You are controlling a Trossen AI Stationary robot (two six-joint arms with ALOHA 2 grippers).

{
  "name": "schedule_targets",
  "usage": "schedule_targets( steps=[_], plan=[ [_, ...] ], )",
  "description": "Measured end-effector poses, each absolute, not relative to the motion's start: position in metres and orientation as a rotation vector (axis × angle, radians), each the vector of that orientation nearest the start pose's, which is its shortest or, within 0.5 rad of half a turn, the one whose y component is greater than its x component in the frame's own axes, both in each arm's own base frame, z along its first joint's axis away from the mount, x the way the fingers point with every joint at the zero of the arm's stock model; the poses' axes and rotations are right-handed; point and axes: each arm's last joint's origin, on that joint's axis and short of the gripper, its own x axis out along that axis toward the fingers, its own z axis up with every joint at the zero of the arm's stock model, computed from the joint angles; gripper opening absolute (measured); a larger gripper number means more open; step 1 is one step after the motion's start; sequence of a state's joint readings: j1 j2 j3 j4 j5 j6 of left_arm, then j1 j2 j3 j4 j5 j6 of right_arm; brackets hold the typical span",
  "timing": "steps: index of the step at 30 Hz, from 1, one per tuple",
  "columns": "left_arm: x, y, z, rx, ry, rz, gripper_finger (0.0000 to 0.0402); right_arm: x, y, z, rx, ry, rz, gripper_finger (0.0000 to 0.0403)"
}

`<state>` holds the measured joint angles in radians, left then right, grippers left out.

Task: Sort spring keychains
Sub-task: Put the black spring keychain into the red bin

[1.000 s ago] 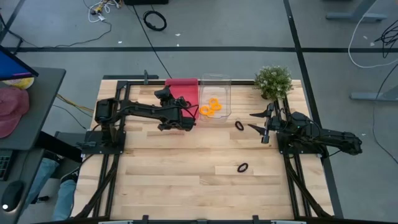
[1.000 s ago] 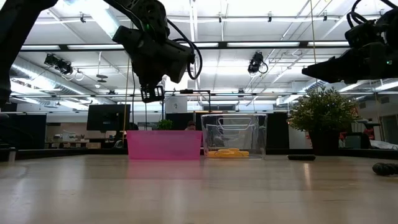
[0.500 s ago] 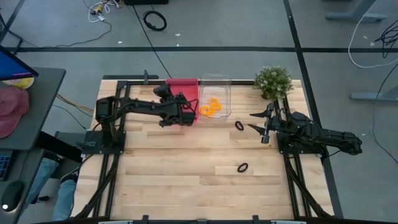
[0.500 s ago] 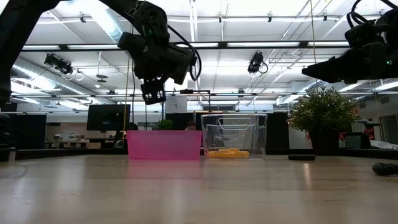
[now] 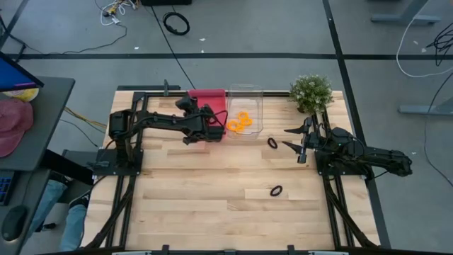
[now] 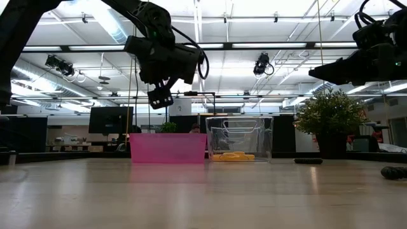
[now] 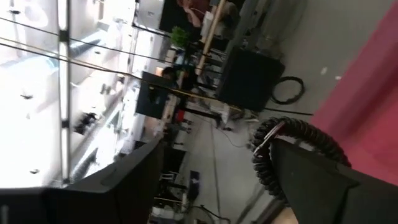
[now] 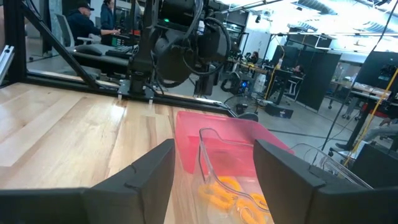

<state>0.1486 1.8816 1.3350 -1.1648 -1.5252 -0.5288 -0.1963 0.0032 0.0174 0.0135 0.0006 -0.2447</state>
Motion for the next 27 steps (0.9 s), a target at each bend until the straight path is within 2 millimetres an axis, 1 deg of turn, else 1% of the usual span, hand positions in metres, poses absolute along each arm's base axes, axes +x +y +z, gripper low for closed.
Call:
schedule_targets(
  steps=[4,7,11,14,16,19,21,23,27],
  plan=[
    [0.332,0.081,0.207,0.718,1.050,1.435,0.0304,0.095,-0.019,0.170,-0.247,-0.003,-0.199,0.0221],
    [0.342,0.084,0.204,0.612,1.093,1.341,0.0304,0.095,-0.019,0.170,-0.247,-0.003,-0.199,0.0221],
    [0.359,0.089,0.201,0.461,1.124,1.098,0.0299,0.095,-0.019,0.170,-0.247,-0.003,-0.199,0.0221],
    [0.373,0.090,0.202,0.362,1.069,0.872,0.0298,0.095,-0.019,0.170,-0.247,-0.003,-0.199,0.0221],
    [0.380,0.090,0.203,0.342,1.029,0.767,0.0298,0.095,-0.019,0.170,-0.247,-0.003,-0.199,0.0221],
    [0.380,0.091,0.208,0.363,1.019,0.750,0.0298,0.095,-0.019,0.170,-0.247,-0.003,-0.200,0.0221],
    [0.376,0.095,0.212,0.365,1.034,0.760,0.0298,0.095,-0.019,0.170,-0.247,-0.003,-0.199,0.0221],
    [0.374,0.101,0.214,0.326,1.022,0.756,0.0298,0.095,-0.019,0.170,-0.247,-0.003,-0.199,0.0221],
    [0.372,0.107,0.214,0.258,1.021,0.676,0.0298,0.095,-0.019,0.170,-0.247,-0.003,-0.199,0.0221]
  ],
)
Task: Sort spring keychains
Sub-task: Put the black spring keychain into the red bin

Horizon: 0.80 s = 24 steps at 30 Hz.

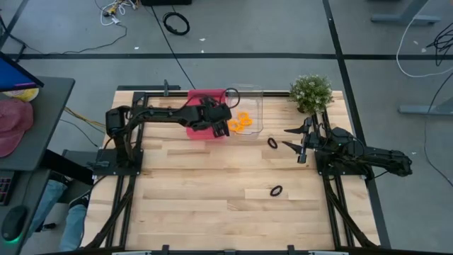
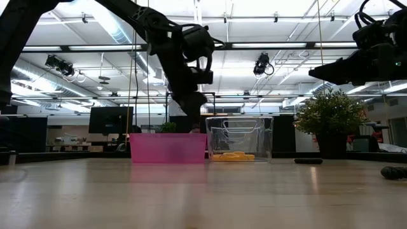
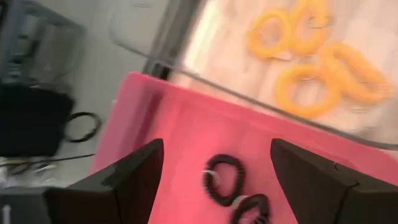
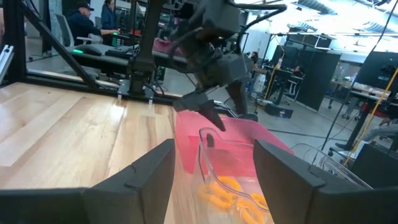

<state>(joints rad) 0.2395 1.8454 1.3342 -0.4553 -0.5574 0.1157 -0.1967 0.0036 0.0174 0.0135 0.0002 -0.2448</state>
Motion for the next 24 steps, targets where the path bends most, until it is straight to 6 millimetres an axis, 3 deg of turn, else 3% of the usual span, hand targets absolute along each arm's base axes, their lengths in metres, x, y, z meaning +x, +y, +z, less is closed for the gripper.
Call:
schedule_targets(
  steps=[7,10,15,21,24],
  plan=[
    [0.378,0.102,0.216,0.195,0.974,0.445,0.0298,0.095,-0.019,0.170,-0.247,-0.003,-0.199,0.0221],
    [0.376,0.096,0.229,0.185,0.929,0.348,0.0298,0.095,-0.019,0.170,-0.247,-0.003,-0.199,0.0221],
    [0.365,0.091,0.256,0.177,0.865,0.341,0.0298,0.095,-0.019,0.170,-0.247,-0.003,-0.199,0.0221],
    [0.354,0.084,0.267,0.158,0.877,0.271,0.0297,0.095,-0.019,0.170,-0.247,-0.003,-0.199,0.0221],
    [0.348,0.079,0.270,0.125,0.775,0.175,0.0297,0.095,-0.019,0.170,-0.247,-0.003,-0.199,0.0221]
  ],
)
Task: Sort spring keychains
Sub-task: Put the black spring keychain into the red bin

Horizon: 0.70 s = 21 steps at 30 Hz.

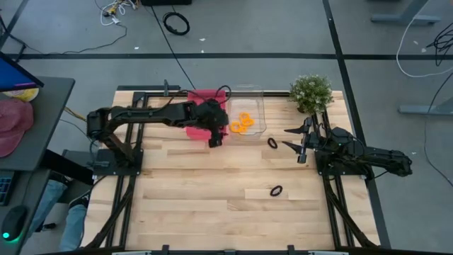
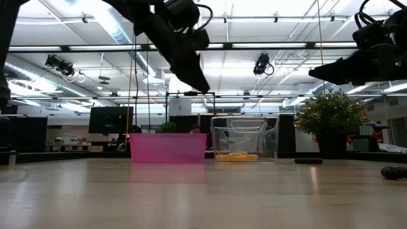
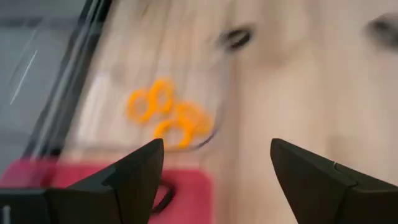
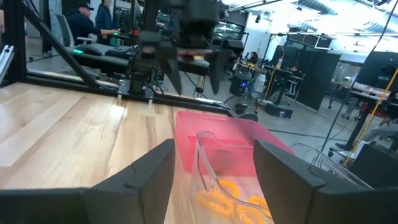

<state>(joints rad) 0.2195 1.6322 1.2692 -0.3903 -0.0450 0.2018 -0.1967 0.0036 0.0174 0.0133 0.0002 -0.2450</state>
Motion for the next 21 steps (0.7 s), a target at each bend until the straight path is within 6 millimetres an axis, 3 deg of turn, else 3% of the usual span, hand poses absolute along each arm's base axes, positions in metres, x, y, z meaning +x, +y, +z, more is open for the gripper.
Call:
schedule_targets(
  steps=[4,11,17,21],
  plan=[
    [0.327,0.072,0.276,0.126,0.632,0.099,0.0297,0.095,-0.019,0.170,-0.247,-0.003,-0.199,0.0221],
    [0.267,0.056,0.308,0.101,0.453,0.123,0.0298,0.095,-0.019,0.170,-0.247,-0.003,-0.199,0.0221],
    [0.222,0.035,0.313,0.092,0.252,0.094,0.0298,0.095,-0.019,0.170,-0.247,-0.003,-0.199,0.0221],
    [0.196,0.023,0.303,0.151,0.193,0.058,0.0298,0.095,-0.019,0.170,-0.247,-0.003,-0.199,0.0221]
  ],
)
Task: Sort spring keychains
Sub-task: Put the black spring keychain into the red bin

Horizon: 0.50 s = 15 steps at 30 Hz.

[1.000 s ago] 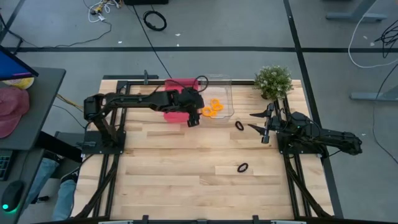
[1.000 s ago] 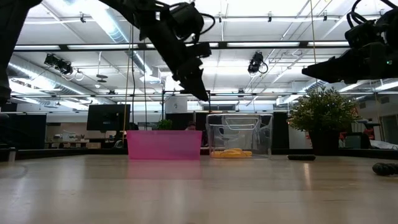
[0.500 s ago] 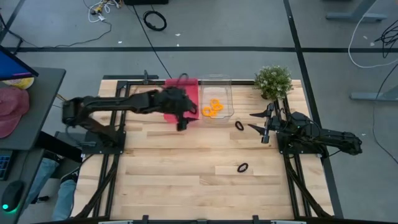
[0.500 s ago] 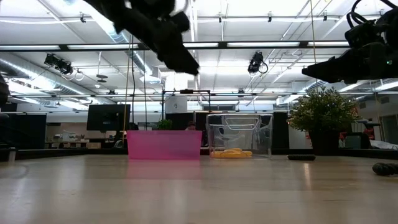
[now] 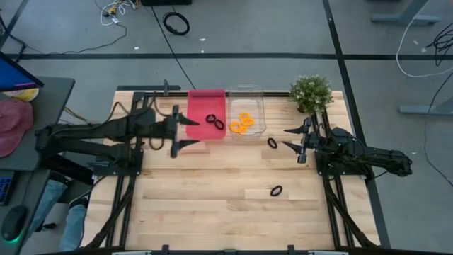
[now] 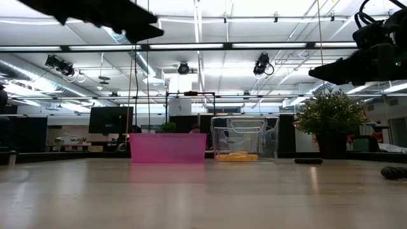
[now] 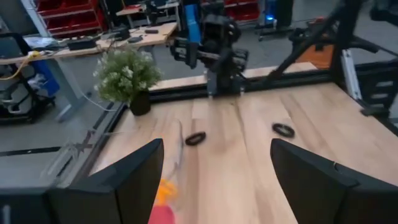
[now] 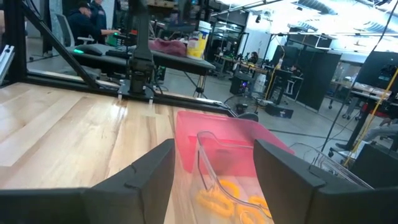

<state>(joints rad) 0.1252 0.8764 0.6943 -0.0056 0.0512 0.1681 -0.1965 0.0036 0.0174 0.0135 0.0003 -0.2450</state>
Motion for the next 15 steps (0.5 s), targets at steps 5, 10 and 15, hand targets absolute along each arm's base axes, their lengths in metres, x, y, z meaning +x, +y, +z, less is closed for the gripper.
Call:
schedule_targets(
  steps=[5,10,15],
  plan=[
    [0.174,0.014,0.292,0.152,0.133,0.026,0.0298,0.095,-0.019,0.170,-0.247,-0.003,-0.199,0.0221],
    [0.160,0.008,0.284,0.110,0.106,0.001,0.0298,0.095,-0.019,0.170,-0.247,-0.003,-0.199,0.0221],
    [0.155,0.001,0.263,0.071,0.137,-0.041,0.0298,0.095,-0.019,0.170,-0.247,-0.003,-0.199,0.0221]
  ],
)
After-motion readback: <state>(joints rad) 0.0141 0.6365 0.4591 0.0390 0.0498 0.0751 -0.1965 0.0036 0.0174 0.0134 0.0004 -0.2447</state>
